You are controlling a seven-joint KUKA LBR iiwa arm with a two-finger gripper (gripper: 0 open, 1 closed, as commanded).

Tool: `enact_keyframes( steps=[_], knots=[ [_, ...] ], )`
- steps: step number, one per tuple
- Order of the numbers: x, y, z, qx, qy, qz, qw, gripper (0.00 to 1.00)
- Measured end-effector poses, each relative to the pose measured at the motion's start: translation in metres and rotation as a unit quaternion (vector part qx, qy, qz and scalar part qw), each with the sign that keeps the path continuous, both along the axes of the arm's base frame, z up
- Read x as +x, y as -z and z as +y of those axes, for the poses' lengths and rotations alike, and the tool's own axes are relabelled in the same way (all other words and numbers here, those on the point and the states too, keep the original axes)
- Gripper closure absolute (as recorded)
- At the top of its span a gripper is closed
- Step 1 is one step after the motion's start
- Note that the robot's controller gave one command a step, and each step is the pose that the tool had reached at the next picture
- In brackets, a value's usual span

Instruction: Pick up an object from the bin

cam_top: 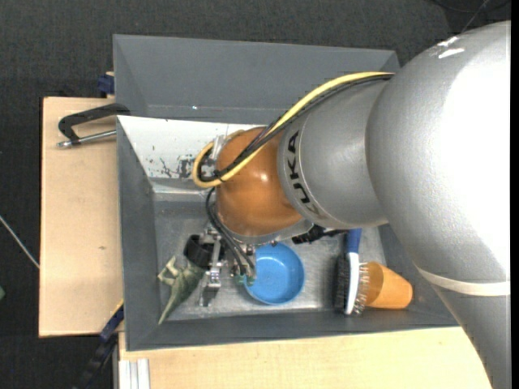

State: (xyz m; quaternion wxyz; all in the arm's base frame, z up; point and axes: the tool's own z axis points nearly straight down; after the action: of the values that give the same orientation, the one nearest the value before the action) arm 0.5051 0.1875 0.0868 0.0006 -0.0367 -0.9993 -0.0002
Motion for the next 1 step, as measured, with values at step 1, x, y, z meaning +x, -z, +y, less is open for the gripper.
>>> enact_keyframes(
  steps=[1],
  knots=[
    [0.0012,-0.0040,0.0004,0.001,0.000,-0.0025,1.0000,1.00]
  ],
)
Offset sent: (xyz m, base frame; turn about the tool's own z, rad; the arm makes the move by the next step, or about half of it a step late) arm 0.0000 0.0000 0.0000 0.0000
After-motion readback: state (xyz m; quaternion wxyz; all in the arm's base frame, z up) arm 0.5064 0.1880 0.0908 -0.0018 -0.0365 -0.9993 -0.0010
